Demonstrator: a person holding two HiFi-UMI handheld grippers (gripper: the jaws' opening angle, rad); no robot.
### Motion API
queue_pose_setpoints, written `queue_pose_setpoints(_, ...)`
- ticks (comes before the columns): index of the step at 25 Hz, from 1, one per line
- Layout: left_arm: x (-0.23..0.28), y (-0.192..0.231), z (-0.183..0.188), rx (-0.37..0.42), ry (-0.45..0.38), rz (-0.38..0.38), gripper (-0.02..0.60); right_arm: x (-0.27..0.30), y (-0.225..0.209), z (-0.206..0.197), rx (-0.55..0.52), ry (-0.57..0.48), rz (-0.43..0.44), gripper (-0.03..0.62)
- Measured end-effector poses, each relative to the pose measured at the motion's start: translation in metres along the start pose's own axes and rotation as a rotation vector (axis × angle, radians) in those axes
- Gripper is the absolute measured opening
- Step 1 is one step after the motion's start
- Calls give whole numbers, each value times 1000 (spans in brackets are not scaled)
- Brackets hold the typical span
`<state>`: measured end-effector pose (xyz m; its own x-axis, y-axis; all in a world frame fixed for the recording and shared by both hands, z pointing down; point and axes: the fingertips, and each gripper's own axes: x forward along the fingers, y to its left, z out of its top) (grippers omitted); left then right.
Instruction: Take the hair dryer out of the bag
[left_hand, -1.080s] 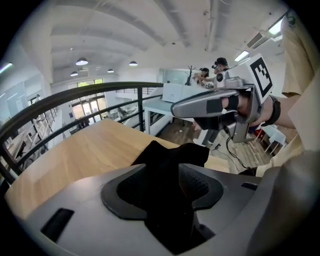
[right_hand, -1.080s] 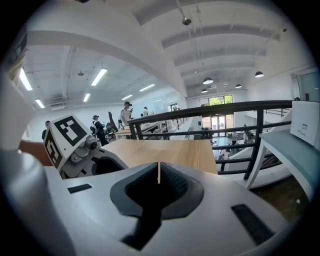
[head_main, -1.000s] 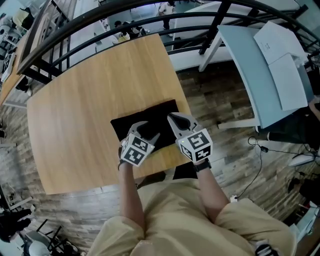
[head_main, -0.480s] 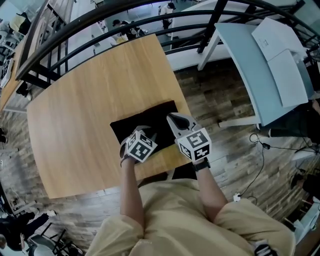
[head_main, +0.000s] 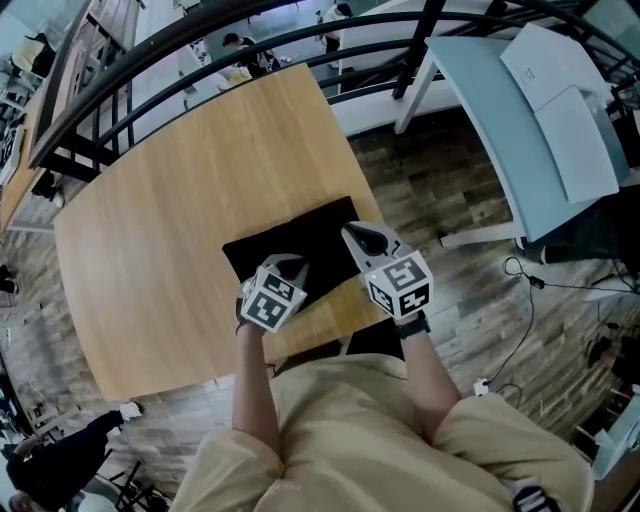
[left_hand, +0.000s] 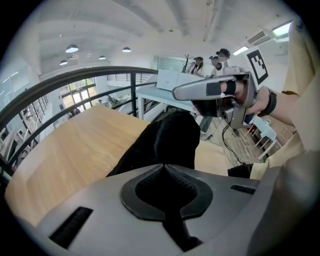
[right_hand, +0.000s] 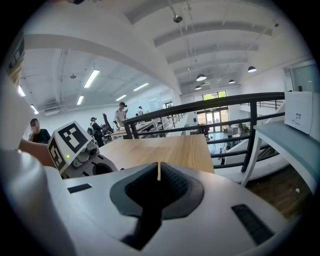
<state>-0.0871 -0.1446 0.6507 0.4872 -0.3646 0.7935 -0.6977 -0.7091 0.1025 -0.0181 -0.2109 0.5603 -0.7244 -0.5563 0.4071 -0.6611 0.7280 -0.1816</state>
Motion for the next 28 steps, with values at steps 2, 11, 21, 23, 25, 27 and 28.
queue_pose_setpoints(2, -8, 1, 3, 1, -18, 6, 17, -5, -5, 4, -5, -13, -3, 15)
queue_pose_setpoints(11, -52, -5, 10, -8, -76, -7, 17, -33, -35, 4, -26, -7, -6, 15)
queue_pose_setpoints(21, -61, -10, 0, -9, -78, 8, 17, -15, -31, -50, -357, 234, 287, 15)
queue_pose_setpoints(23, -59, -11, 0, -21, -78, 9, 17, -7, -23, -65, -455, 287, 370, 15)
queue_pose_setpoints(25, -57, -11, 0, -28, -83, 13, 17, 0, -17, -79, -552, 336, 434, 17)
queue_pose_setpoints(27, -56, -10, 1, -39, -84, 20, 17, 4, -12, -91, -627, 383, 498, 21)
queue_pose_setpoints(28, -55, -9, 2, -46, -83, 23, 17, 6, -9, -96, -657, 404, 531, 27)
